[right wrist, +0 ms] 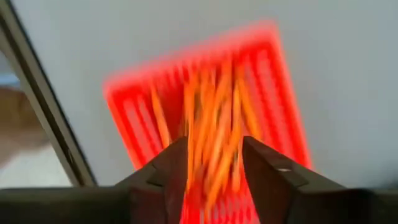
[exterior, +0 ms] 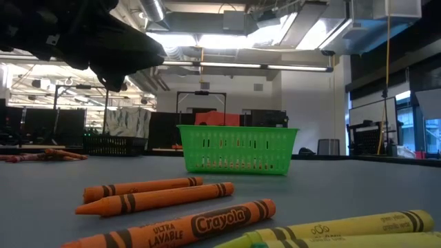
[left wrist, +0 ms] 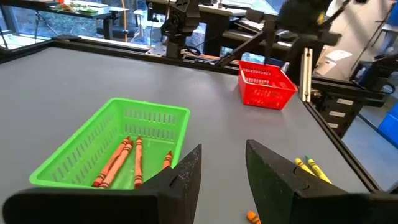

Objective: Sort crayons
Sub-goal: Put the orange crayon into the red bin

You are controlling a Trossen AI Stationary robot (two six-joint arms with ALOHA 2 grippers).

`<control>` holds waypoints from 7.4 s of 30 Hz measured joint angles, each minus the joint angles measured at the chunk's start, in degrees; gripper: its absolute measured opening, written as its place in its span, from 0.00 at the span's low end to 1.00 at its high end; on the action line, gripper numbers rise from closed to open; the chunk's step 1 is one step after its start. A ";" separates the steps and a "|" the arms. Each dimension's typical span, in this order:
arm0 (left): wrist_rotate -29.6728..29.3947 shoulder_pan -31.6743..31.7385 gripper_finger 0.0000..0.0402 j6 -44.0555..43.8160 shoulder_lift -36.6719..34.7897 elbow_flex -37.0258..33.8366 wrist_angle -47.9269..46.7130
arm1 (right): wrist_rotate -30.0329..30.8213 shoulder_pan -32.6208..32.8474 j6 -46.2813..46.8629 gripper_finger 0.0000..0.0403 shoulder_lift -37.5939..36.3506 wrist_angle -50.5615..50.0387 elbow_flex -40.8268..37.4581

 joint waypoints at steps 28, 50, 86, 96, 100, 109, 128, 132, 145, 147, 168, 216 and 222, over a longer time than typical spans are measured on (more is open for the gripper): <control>-9.18 -8.65 0.27 0.17 0.00 -0.07 -3.63 | 6.22 -30.56 -68.74 0.43 2.75 57.63 -9.13; -10.25 -15.14 0.27 -1.84 0.00 -0.07 -2.99 | -6.78 -36.64 -75.47 0.43 23.18 64.17 3.07; -10.73 -14.98 0.27 -1.88 0.00 -0.04 -2.60 | -4.76 -35.86 -76.38 0.05 18.91 60.01 2.92; -10.76 -14.66 0.27 -1.38 0.00 -0.02 -1.34 | -4.23 -30.89 -67.17 0.06 10.34 44.11 3.07; -10.75 -13.96 0.27 -1.38 0.00 -0.02 -0.89 | -0.84 -26.88 -61.66 0.06 7.52 36.69 3.04; -10.70 -12.02 0.27 0.11 0.00 0.89 -0.39 | 7.19 -15.72 -47.02 0.06 3.45 24.98 3.04; -10.45 -7.09 0.27 1.60 0.57 1.79 -0.45 | 19.74 8.94 0.36 0.06 0.04 0.84 1.44; -8.80 -6.03 0.27 1.55 0.57 1.78 -0.27 | 20.10 12.90 8.04 0.06 0.04 1.43 -1.61; -2.27 -4.58 0.27 1.46 0.57 1.79 -0.24 | 18.57 14.55 14.23 0.06 0.03 4.97 -10.46; -2.29 -4.58 0.27 1.46 0.57 1.79 -0.24 | 18.49 14.37 13.53 0.07 0.03 5.66 -11.08; -2.52 -4.98 0.27 -0.24 0.57 1.79 0.04 | 21.25 12.94 10.34 0.48 -0.02 0.82 -1.73; -12.44 -11.29 0.27 1.64 0.57 1.79 -0.04 | -2.39 -33.23 -69.75 0.48 17.81 63.71 -1.94; -12.44 -11.21 0.27 1.64 0.59 1.79 -0.31 | -4.28 -33.19 -70.42 0.48 20.53 66.21 -1.94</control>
